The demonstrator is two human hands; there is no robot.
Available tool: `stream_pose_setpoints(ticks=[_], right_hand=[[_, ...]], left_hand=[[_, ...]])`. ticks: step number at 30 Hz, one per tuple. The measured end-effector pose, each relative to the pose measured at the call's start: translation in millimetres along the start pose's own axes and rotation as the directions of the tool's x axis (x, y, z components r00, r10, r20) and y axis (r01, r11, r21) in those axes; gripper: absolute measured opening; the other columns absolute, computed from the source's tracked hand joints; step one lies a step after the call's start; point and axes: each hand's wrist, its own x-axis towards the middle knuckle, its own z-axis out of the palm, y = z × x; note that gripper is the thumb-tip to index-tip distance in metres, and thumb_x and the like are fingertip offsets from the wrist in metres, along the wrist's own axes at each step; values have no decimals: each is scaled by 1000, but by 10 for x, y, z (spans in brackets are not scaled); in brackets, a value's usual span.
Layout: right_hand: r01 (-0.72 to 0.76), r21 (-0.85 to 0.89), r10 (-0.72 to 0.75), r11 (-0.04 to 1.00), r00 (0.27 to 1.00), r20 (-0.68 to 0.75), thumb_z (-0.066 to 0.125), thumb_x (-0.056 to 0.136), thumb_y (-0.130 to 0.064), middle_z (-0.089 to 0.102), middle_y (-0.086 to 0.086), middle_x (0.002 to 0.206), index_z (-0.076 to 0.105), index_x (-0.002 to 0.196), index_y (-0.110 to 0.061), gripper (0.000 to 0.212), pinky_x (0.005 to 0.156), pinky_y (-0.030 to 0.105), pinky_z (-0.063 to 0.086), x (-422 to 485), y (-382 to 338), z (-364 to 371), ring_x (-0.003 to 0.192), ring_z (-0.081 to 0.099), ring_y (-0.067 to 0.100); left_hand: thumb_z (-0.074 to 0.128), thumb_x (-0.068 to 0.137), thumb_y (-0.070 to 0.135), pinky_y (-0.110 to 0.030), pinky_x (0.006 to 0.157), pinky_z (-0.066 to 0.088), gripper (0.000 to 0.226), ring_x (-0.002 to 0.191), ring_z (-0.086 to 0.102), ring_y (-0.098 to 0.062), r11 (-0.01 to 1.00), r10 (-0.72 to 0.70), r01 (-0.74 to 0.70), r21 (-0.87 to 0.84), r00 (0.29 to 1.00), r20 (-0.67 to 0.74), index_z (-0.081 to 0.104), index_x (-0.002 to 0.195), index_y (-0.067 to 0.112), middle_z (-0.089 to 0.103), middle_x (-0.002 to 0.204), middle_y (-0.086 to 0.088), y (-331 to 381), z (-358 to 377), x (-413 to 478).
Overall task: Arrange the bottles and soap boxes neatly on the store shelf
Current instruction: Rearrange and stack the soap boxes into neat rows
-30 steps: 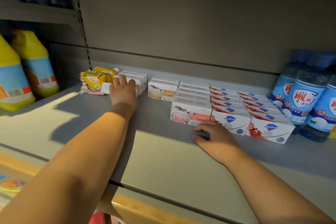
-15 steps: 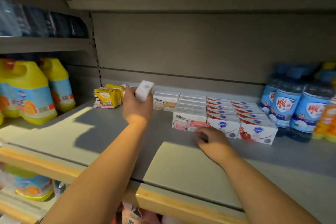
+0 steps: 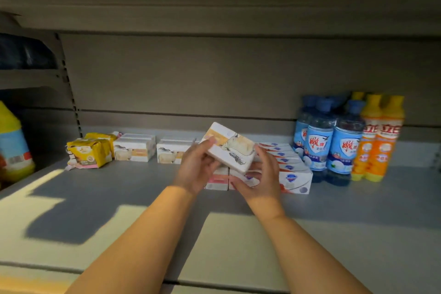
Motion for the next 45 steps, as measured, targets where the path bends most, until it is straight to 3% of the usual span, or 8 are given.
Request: stream_pose_setpoints(ticks=[5, 12, 20, 25, 30, 34, 39, 45], right_hand=[[69, -57, -65, 996, 995, 71, 86, 61, -14, 44, -17, 118, 51, 122, -27, 72, 91, -4, 23, 86, 25, -124, 112, 30, -25], [-374, 401, 307, 836, 925, 224, 74, 74, -2, 70, -15, 94, 64, 99, -31, 40, 63, 14, 51, 121, -171, -177, 82, 66, -1], [-789, 523, 784, 324, 533, 318, 40, 82, -70, 61, -1, 54, 65, 75, -19, 57, 36, 13, 33, 178, -237, -244, 39, 48, 11], [-768, 331, 738, 549, 631, 239, 21, 84, -74, 52, -1, 43, 63, 58, -18, 74, 34, 14, 26, 179, -264, -233, 31, 39, 11], [-527, 273, 473, 805, 847, 241, 63, 85, -38, 67, -7, 71, 57, 100, -23, 21, 43, 18, 44, 121, -279, -163, 49, 58, 5], [-375, 234, 301, 897, 906, 296, 85, 63, -21, 53, -28, 118, 33, 124, -48, 84, 87, 20, 50, 58, -198, -122, 104, 56, -8], [-296, 310, 244, 903, 950, 195, 86, 56, -23, 54, -22, 119, 43, 111, -58, 78, 84, 26, 54, 72, -174, -109, 106, 57, -2], [-506, 598, 541, 622, 829, 139, 78, 66, -36, 69, 5, 88, 53, 104, -20, 49, 48, 23, 51, 201, -215, -177, 56, 65, 13]], left_hand=[[71, 68, 17, -46, 71, 59, 36, 90, 67, -35, 991, 32, -37, 132, 999, 42, 50, 95, 5, 67, 96, -23, -106, -33, -21], [78, 69, 23, -24, 67, 53, 52, 96, 66, -13, 890, 127, -198, 411, 973, 194, 59, 116, 38, 61, 121, 3, -22, -96, -62], [79, 69, 26, -35, 88, 54, 73, 113, 57, -4, 608, 196, -434, 665, 894, 404, 43, 122, 60, 58, 118, 27, -149, 2, -174], [73, 75, 34, -31, 82, 56, 64, 102, 65, -9, 637, 289, -416, 649, 909, 300, 42, 116, 70, 68, 101, 20, -192, 18, -182], [57, 92, 21, -51, 73, 57, 21, 90, 68, -25, 929, 145, -132, 345, 989, -12, 64, 104, 36, 67, 105, -8, -137, 69, -141], [56, 90, 25, -28, 47, 55, 20, 70, 69, -23, 985, -155, 161, 68, 984, -85, 65, 100, 10, 70, 89, -13, -124, 59, -145], [60, 83, 43, -25, 45, 53, 33, 57, 66, -19, 970, -157, 163, 180, 987, -44, 67, 92, 13, 70, 74, -7, -111, 54, -120], [74, 67, 48, -19, 81, 50, 82, 115, 56, -1, 710, -97, -130, 692, 955, 280, 29, 136, 36, 57, 128, 11, -251, 35, -184]])
